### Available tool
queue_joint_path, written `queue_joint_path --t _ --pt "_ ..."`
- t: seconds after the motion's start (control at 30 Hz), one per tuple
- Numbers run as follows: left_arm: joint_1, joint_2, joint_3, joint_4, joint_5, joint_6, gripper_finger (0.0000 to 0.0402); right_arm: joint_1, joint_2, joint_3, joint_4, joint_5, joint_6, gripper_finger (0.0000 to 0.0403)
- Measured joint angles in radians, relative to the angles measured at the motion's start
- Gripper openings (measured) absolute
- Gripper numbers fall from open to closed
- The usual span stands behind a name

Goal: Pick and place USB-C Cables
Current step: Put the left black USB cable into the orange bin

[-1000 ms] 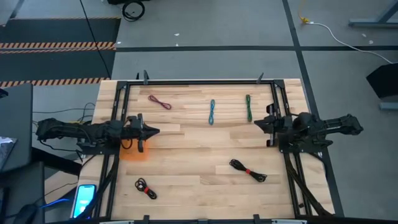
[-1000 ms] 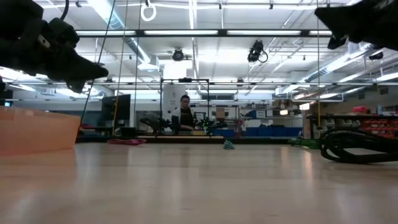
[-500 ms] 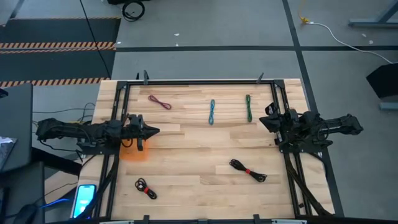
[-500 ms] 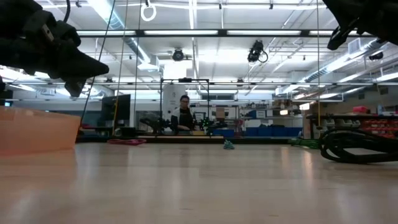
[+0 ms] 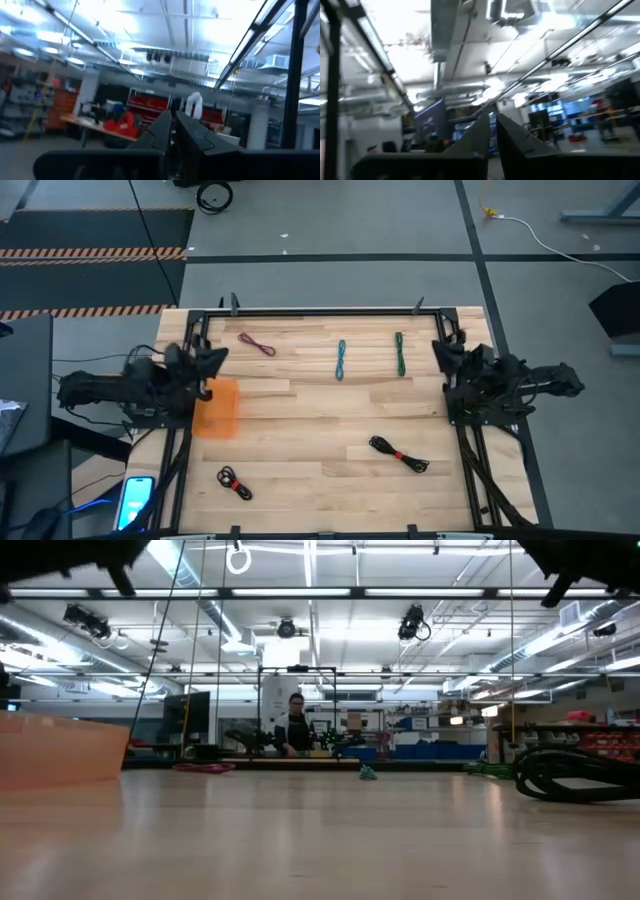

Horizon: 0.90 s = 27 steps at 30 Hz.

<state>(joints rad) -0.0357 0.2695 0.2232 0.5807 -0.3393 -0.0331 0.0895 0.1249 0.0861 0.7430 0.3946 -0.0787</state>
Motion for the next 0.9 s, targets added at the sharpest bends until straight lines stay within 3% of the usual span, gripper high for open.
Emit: queue_joint_path --t 0.2,0.4,0.73,0.9 --pt "0.000 0.123 0.413 -0.553 -0.035 0.147 0.0036 0.000 0.098 0.190 -0.099 0.021 -0.104 0.0107" --pt "0.000 0.293 0.733 -0.843 -0.046 0.157 0.0036 0.000 0.275 0.487 -0.418 0.032 -0.080 0.0162" --pt "0.000 0.458 1.054 -1.111 0.026 0.108 0.0037 0.000 0.607 1.107 -1.110 -0.019 0.041 0.0178" --pt "0.000 0.497 1.111 -1.265 0.089 0.042 0.0037 0.000 0.729 1.248 -1.276 -0.106 0.071 0.0178"
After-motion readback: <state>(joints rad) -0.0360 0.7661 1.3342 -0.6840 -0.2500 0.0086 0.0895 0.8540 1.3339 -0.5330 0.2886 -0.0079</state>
